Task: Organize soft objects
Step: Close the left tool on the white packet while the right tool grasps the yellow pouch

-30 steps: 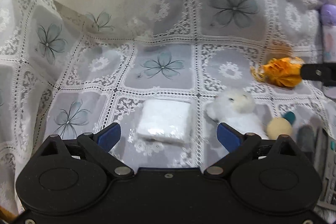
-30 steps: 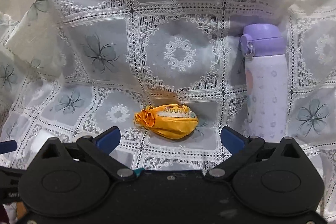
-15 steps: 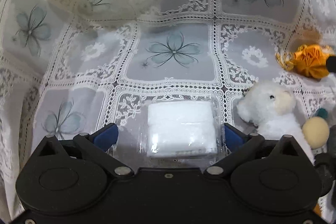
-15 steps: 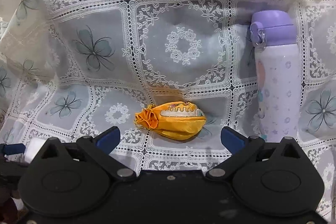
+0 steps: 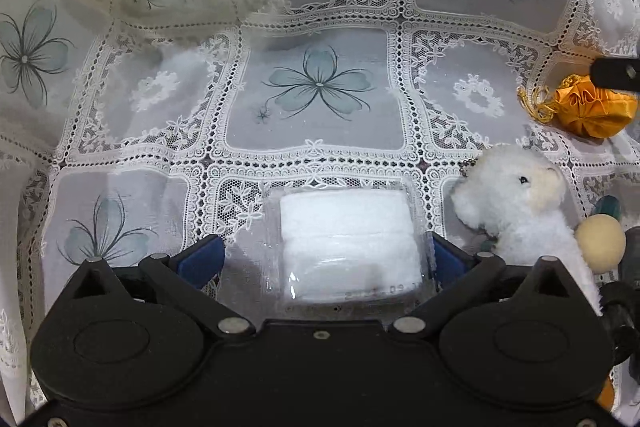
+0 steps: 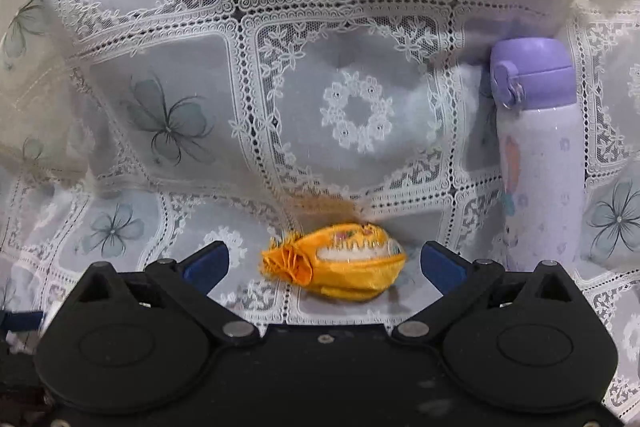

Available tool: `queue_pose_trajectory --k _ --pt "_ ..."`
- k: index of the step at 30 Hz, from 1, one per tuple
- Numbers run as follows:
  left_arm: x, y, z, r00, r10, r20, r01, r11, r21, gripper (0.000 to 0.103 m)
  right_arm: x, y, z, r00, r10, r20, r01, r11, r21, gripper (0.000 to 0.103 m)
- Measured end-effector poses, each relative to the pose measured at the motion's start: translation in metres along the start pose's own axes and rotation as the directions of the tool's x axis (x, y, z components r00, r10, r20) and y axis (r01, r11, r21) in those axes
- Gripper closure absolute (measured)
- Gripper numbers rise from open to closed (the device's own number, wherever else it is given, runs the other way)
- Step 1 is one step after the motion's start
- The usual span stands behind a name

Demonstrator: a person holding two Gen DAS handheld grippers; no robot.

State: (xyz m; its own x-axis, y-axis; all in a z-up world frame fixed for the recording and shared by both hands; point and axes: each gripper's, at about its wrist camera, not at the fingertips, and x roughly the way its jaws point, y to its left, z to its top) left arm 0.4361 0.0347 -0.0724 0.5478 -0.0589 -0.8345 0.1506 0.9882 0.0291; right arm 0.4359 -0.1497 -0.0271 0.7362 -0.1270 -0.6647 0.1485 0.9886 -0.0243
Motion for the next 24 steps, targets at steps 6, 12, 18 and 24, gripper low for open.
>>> queue_pose_trajectory --k 6,12,18,24 --pt "-0.001 0.002 -0.001 1.000 -0.005 -0.007 0.005 1.000 -0.001 0.002 0.031 -0.002 0.011 0.997 -0.034 -0.075 0.038 0.998 0.052 0.002" --pt "0.001 0.002 0.002 1.000 -0.002 -0.019 0.002 1.000 -0.005 0.002 0.041 -0.017 0.010 0.984 0.021 -0.179 -0.003 0.995 0.100 0.021" --pt "0.002 0.002 0.003 1.000 -0.001 -0.018 0.001 1.000 -0.006 0.002 0.017 -0.019 -0.003 0.967 0.041 -0.253 -0.033 0.999 0.034 0.023" --pt "0.002 0.002 0.000 1.000 0.000 -0.007 0.000 1.000 -0.005 0.002 0.000 -0.027 0.006 0.983 0.039 -0.180 -0.026 0.997 0.071 0.004"
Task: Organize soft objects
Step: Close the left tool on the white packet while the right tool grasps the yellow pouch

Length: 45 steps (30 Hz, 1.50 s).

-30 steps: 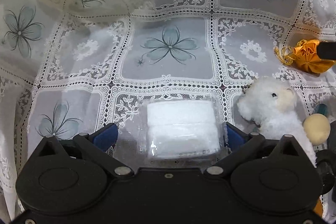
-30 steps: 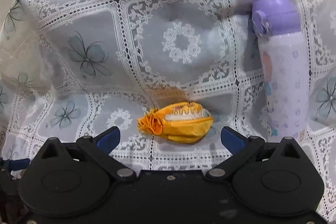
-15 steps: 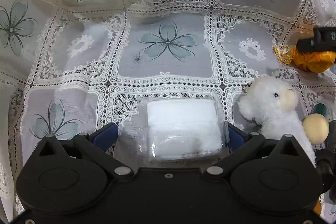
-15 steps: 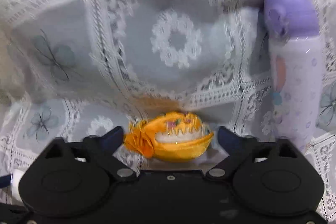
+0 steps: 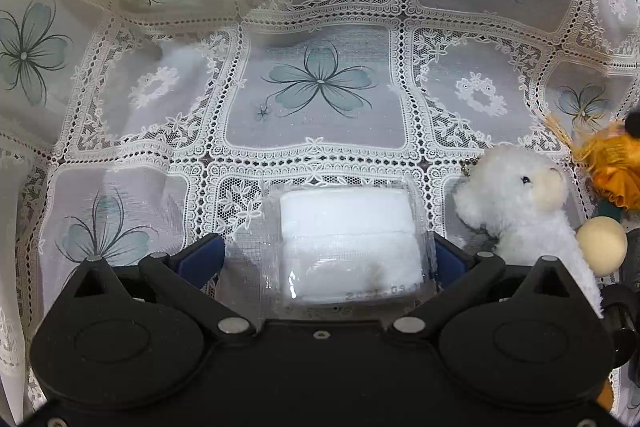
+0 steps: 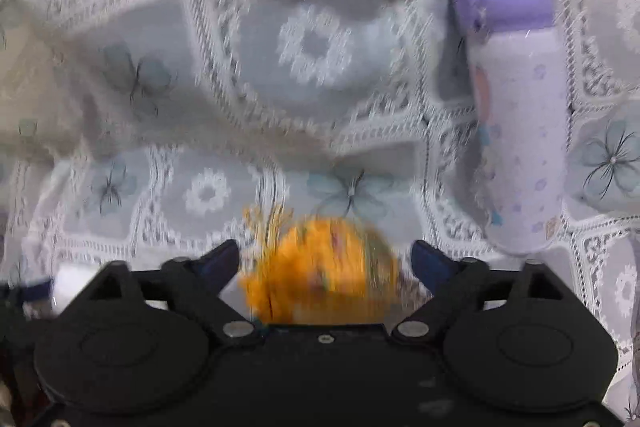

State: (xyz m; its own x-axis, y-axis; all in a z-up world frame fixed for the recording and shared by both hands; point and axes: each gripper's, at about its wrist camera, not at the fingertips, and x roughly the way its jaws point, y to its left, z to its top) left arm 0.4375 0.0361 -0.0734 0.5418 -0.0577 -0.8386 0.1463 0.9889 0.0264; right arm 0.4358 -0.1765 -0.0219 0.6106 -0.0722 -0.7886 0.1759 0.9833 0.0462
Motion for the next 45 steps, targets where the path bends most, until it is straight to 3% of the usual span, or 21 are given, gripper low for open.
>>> queue_pose_trajectory --k 6,10,14,16,19,24,29,38,45 --pt "0.000 0.000 0.000 1.000 0.000 0.001 0.000 1.000 0.001 0.002 0.006 0.009 0.014 1.000 -0.008 -0.007 0.008 1.000 -0.027 0.001" --pt "0.000 0.000 -0.001 1.000 0.001 0.003 -0.001 1.000 0.000 0.002 0.014 0.020 0.002 0.998 -0.061 -0.014 0.060 0.996 -0.070 0.001" --pt "0.000 -0.001 0.000 1.000 0.002 -0.003 -0.002 1.000 0.000 0.002 0.022 0.004 -0.012 0.998 -0.035 -0.058 0.033 0.999 -0.030 0.001" --pt "0.000 -0.001 0.001 1.000 0.002 -0.005 -0.002 1.000 0.001 0.002 0.024 0.000 -0.013 0.997 -0.003 -0.079 0.001 1.000 -0.021 0.005" --pt "-0.001 -0.002 0.003 1.000 0.009 -0.012 -0.009 1.000 0.006 0.003 0.021 -0.005 -0.013 0.994 0.023 -0.104 -0.026 0.999 -0.028 0.025" --pt "-0.003 -0.002 0.008 1.000 -0.004 -0.019 0.005 1.000 0.020 0.009 0.014 -0.019 -0.008 0.991 0.075 -0.114 -0.075 0.997 0.003 0.027" --pt "-0.011 -0.009 0.008 1.000 -0.015 0.014 0.014 0.998 0.064 0.043 0.003 -0.030 -0.007 0.995 0.080 -0.065 -0.079 0.997 0.014 0.027" --pt "-0.032 -0.014 0.013 0.999 0.004 0.046 -0.005 1.000 0.019 0.045 -0.042 -0.042 -0.002 0.995 0.097 0.016 -0.097 0.995 0.022 0.027" --pt "-0.102 -0.023 -0.006 0.991 -0.019 0.135 0.018 1.000 0.009 0.045 -0.111 -0.048 -0.019 0.983 0.156 0.094 -0.160 0.986 0.040 0.027"
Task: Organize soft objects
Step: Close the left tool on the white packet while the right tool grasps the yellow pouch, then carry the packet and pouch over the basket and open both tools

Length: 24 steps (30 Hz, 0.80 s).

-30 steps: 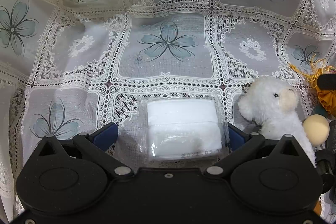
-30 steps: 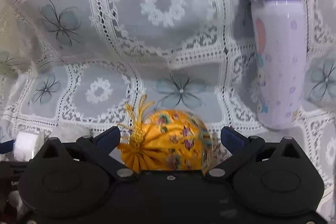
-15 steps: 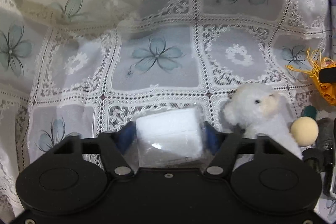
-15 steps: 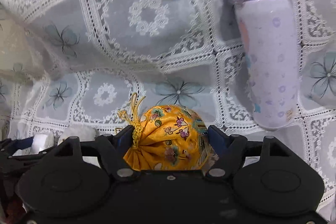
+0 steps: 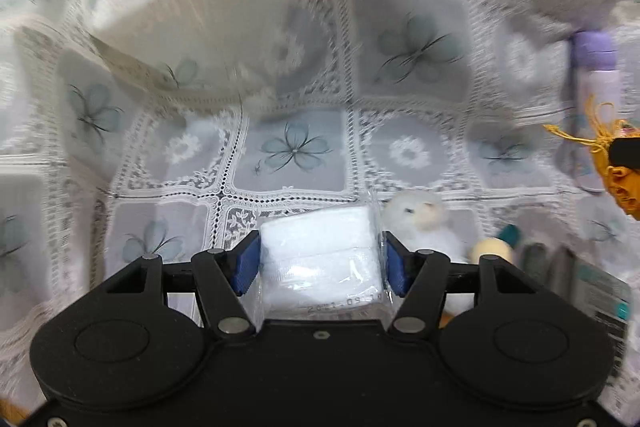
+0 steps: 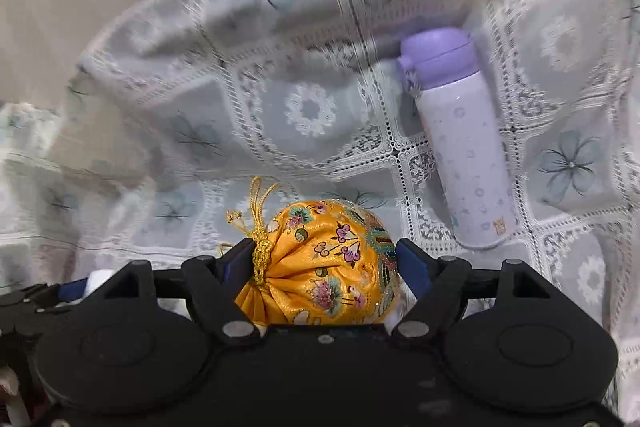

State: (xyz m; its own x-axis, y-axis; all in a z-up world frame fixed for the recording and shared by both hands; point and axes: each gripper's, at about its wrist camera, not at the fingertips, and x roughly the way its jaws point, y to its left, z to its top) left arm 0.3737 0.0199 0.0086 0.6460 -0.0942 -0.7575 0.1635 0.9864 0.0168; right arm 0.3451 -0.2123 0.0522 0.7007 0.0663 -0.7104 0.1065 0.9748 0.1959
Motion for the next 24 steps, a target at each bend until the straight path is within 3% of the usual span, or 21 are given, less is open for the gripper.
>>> queue_pose_trajectory --k 7,15,24 --pt "-0.084 -0.024 -0.038 0.995 -0.027 0.095 0.024 0.999 0.029 0.045 -0.093 0.005 -0.042 0.997 0.026 0.077 -0.025 1.000 -0.011 0.027" --pt "-0.162 -0.060 -0.109 0.989 -0.037 0.141 0.026 0.996 0.080 0.045 -0.186 0.009 -0.127 0.987 0.043 0.153 -0.037 0.998 -0.046 0.027" --pt "-0.200 -0.089 -0.189 0.995 -0.080 0.064 0.074 0.993 0.087 0.044 -0.239 -0.004 -0.220 0.990 0.025 0.142 -0.027 1.000 0.013 0.027"
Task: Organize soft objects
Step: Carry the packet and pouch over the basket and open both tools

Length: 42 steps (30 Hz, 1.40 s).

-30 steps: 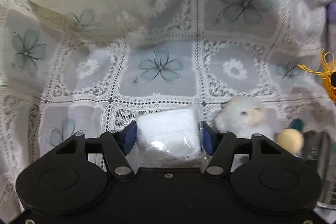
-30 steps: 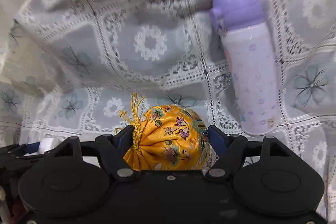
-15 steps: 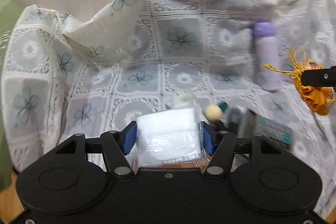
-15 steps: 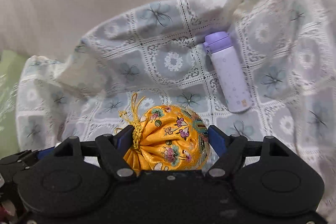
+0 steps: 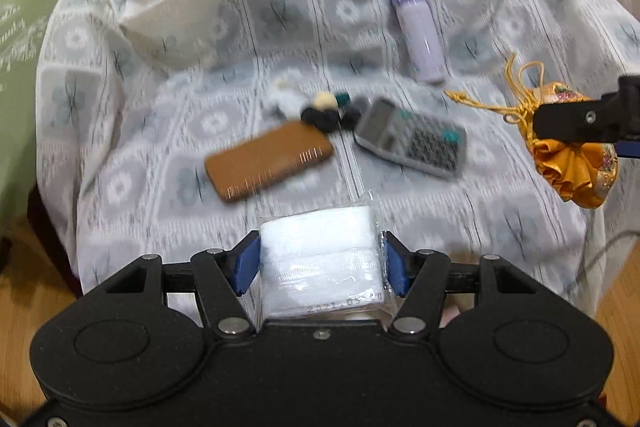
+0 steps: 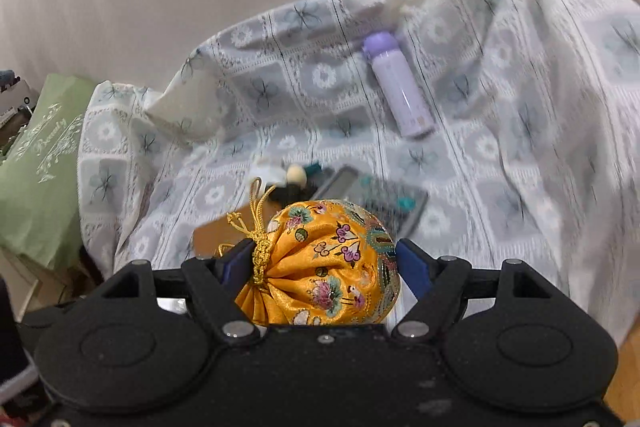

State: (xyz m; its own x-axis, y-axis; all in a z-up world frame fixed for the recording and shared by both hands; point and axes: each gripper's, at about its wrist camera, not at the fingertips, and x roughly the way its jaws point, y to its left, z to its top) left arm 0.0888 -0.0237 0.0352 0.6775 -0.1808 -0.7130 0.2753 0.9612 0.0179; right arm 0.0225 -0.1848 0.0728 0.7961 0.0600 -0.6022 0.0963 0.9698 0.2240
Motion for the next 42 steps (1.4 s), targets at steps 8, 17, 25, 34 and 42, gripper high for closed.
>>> queue_pose_trajectory --k 8,17,25,34,42 --pt "-0.016 -0.015 -0.047 0.999 0.016 -0.044 -0.017 1.000 -0.026 0.044 -0.041 -0.002 -0.063 0.999 -0.014 -0.043 0.015 0.999 0.029 0.027" --pt "-0.009 -0.018 -0.080 0.994 0.042 -0.099 -0.049 0.996 -0.070 0.044 -0.045 -0.003 -0.097 0.994 -0.044 -0.103 0.050 0.997 0.053 0.027" --pt "-0.001 -0.014 -0.092 0.986 0.075 -0.148 -0.088 0.993 -0.083 0.038 -0.031 0.006 -0.112 0.984 -0.045 -0.173 0.050 0.998 0.027 0.027" --pt "0.000 -0.017 -0.096 0.983 0.085 -0.162 -0.098 0.993 -0.071 0.027 -0.030 0.000 -0.112 0.981 -0.048 -0.187 0.059 0.997 0.053 0.027" --pt "-0.001 -0.016 -0.095 0.983 0.084 -0.160 -0.096 0.993 -0.068 0.025 -0.030 -0.001 -0.111 0.981 -0.051 -0.189 0.063 0.996 0.060 0.027"
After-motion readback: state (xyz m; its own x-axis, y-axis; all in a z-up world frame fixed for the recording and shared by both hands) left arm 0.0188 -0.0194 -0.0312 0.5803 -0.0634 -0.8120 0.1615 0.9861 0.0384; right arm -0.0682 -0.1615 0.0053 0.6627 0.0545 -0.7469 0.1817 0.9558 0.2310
